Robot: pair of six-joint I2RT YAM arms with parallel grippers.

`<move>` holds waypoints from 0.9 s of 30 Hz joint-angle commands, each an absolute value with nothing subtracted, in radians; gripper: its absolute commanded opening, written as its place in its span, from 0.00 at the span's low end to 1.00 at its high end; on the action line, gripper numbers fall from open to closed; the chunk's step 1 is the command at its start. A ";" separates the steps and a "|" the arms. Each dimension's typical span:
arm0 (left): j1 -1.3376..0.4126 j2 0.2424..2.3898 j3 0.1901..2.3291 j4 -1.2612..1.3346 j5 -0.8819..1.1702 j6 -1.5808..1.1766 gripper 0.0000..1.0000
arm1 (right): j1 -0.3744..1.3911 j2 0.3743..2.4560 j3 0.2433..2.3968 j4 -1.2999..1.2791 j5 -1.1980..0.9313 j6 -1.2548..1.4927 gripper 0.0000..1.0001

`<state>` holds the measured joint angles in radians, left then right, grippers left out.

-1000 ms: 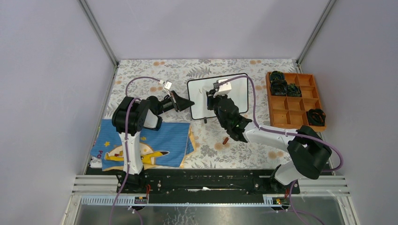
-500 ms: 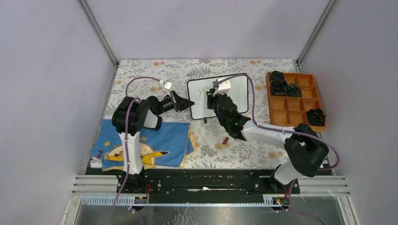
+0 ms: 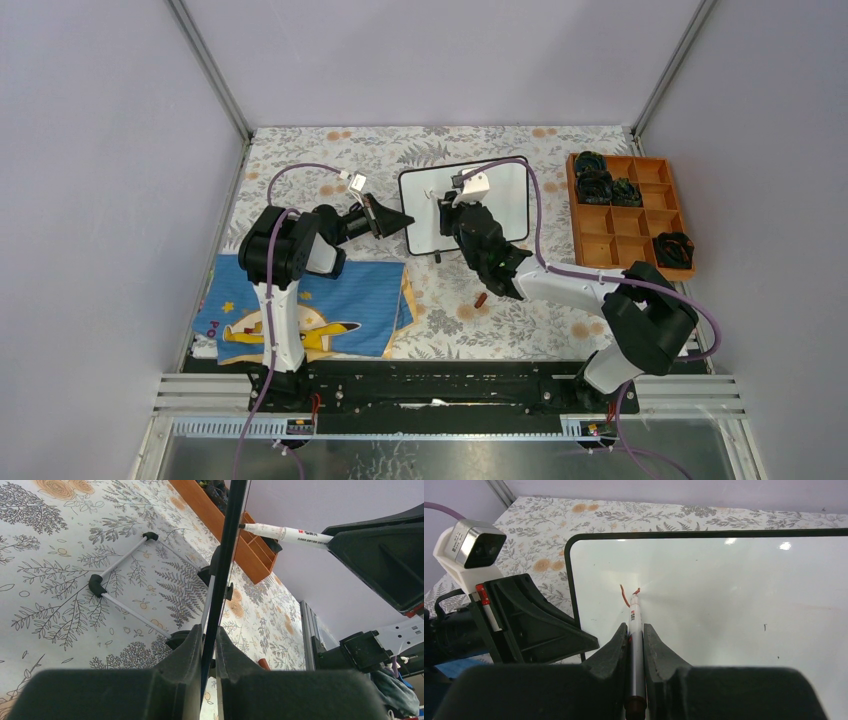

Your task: Write a sentence on the whiteboard

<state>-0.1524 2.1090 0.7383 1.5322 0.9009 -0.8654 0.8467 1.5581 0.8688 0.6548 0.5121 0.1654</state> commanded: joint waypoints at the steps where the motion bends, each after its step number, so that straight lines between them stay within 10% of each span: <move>1: -0.140 2.111 0.729 1.600 0.899 -0.851 0.00 | 0.838 1.561 0.895 0.645 0.493 0.189 0.00; 27: -0.140 2.108 0.727 1.598 0.897 -0.851 0.00 | 0.854 1.519 0.842 0.561 0.405 0.252 0.00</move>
